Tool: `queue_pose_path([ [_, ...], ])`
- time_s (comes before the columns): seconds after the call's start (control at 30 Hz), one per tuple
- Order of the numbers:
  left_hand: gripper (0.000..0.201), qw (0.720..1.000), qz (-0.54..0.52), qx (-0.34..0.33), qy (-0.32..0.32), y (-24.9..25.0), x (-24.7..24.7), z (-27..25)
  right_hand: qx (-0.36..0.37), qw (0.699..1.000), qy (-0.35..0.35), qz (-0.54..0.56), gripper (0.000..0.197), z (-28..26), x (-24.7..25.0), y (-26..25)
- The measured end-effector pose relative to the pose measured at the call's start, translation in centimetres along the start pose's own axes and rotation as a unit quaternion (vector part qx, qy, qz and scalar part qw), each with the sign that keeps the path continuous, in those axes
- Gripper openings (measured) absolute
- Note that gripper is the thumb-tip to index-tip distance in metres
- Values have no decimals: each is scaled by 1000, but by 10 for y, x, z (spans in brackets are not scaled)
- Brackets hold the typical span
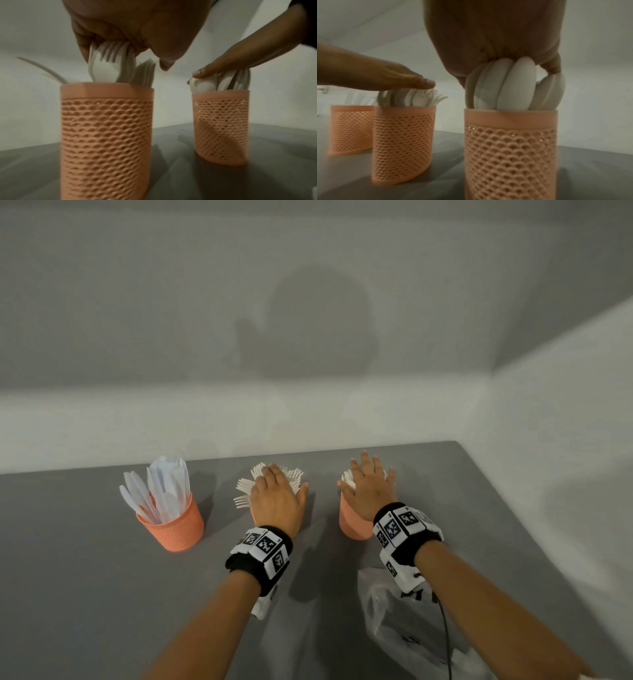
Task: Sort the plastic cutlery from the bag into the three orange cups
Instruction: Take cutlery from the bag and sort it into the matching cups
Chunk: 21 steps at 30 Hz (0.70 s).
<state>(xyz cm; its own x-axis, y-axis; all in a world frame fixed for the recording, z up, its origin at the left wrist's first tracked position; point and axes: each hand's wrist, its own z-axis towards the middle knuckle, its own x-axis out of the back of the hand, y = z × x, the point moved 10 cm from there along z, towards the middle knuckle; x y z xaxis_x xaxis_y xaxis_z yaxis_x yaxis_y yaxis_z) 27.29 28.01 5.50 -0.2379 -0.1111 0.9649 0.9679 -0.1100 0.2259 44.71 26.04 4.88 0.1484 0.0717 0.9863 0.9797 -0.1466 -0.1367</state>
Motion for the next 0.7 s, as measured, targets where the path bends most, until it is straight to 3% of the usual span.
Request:
queue_pose_path([
  [0.17,80,997,-11,66,-33,-3,-4,4,10,999,-27,-24,71,6,-4,4],
  [0.4,88,994,-90,44,-47,-12,2,7,-27,998,3,65,85,-16,28,2],
  [0.53,85,987,-160,-33,11,-19,38,-4,-21,994,46,102,84,-43,65,0],
  [0.63,74,948,-276,-138,74,-19,89,-21,1,980,55,192,85,-75,88,-1],
  [0.7,63,921,-316,-202,103,-23,118,-40,4,970,12,244,85,-105,87,2],
])
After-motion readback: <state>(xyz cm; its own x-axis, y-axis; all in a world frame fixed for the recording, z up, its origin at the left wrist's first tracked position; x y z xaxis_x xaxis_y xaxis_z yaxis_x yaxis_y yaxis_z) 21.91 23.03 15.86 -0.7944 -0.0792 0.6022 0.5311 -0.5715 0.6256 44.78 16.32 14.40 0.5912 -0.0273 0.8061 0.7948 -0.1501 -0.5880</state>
